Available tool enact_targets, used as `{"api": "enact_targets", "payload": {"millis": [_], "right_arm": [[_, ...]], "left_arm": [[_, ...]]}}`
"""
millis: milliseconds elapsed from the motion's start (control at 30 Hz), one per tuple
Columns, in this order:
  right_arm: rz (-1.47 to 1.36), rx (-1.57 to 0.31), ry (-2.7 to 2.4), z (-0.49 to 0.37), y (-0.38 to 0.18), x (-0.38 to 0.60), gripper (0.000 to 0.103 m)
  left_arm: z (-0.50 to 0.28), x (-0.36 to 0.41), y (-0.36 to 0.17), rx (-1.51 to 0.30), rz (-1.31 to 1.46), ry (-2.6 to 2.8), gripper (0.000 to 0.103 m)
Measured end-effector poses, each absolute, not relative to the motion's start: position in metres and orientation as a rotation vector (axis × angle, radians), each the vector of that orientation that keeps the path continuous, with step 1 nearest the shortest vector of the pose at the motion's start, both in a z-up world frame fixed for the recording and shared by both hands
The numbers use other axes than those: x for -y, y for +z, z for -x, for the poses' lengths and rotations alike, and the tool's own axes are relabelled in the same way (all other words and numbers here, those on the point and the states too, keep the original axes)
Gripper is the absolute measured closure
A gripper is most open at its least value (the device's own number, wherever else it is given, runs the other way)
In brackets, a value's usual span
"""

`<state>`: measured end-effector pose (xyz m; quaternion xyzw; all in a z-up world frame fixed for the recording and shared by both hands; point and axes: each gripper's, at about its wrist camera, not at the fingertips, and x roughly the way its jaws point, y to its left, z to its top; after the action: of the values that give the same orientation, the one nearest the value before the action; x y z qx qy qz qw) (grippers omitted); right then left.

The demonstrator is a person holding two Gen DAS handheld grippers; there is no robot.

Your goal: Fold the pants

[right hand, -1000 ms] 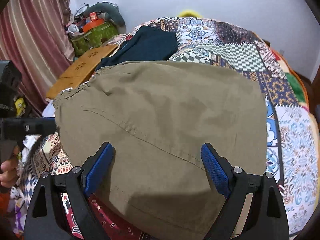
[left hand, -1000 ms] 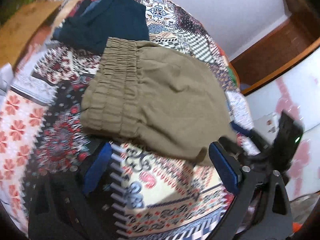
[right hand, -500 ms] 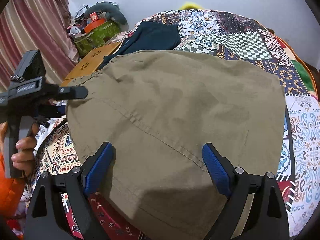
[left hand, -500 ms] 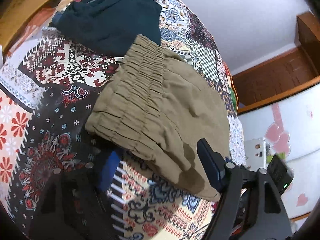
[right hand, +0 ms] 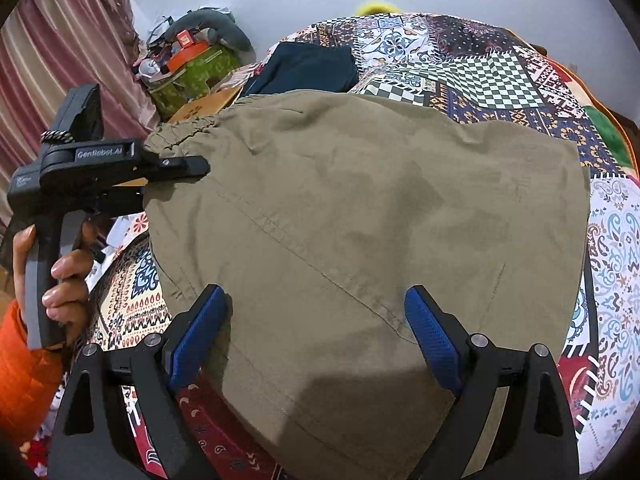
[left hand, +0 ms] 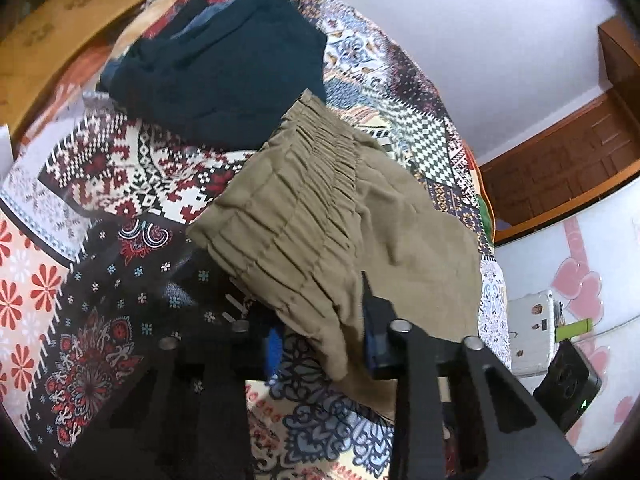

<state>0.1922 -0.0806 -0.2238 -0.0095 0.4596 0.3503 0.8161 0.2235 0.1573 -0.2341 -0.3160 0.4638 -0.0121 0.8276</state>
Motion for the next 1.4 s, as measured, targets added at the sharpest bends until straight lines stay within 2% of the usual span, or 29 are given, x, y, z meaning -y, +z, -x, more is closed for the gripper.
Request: {"api": "enact_targets", "payload": {"millis": [200, 433, 667, 833, 1067, 1300, 1367, 1400], "right_arm": [[-0.017, -0.982, 0.714, -0.191, -0.22, 0.095, 0.017], [-0.005, -0.982, 0.697, -0.177, -0.22, 0.105, 0.017], [0.006, -0.971, 0.697, -0.17, -0.222, 0.101, 0.017], [-0.014, -0.978, 0.695, -0.172, -0.224, 0.103, 0.017], [-0.028, -0.973, 0.691, -0.169, -0.224, 0.105, 0.017], [-0.049, -0.974, 0.692, -0.168, -0.224, 0.109, 0.017], [-0.055, -0.975, 0.692, -0.167, -0.224, 0.111, 0.017], [-0.06, -0.975, 0.692, -0.167, -0.224, 0.111, 0.017]], "left_arm": [[-0.183, -0.164, -0.212, -0.921, 0.554, 0.077, 0.078], [-0.132, -0.176, -0.183, -0.853, 0.368, 0.254, 0.078], [-0.125, -0.113, -0.142, -0.704, -0.052, 0.327, 0.078], [-0.137, -0.07, -0.117, -0.639, -0.137, 0.194, 0.079], [-0.16, -0.037, -0.109, -0.7, -0.049, -0.046, 0.08], [-0.17, -0.015, -0.127, -0.876, 0.044, -0.257, 0.079], [-0.171, -0.01, -0.133, -0.911, 0.039, -0.276, 0.071], [-0.172, -0.008, -0.135, -0.926, 0.038, -0.292, 0.061]]}}
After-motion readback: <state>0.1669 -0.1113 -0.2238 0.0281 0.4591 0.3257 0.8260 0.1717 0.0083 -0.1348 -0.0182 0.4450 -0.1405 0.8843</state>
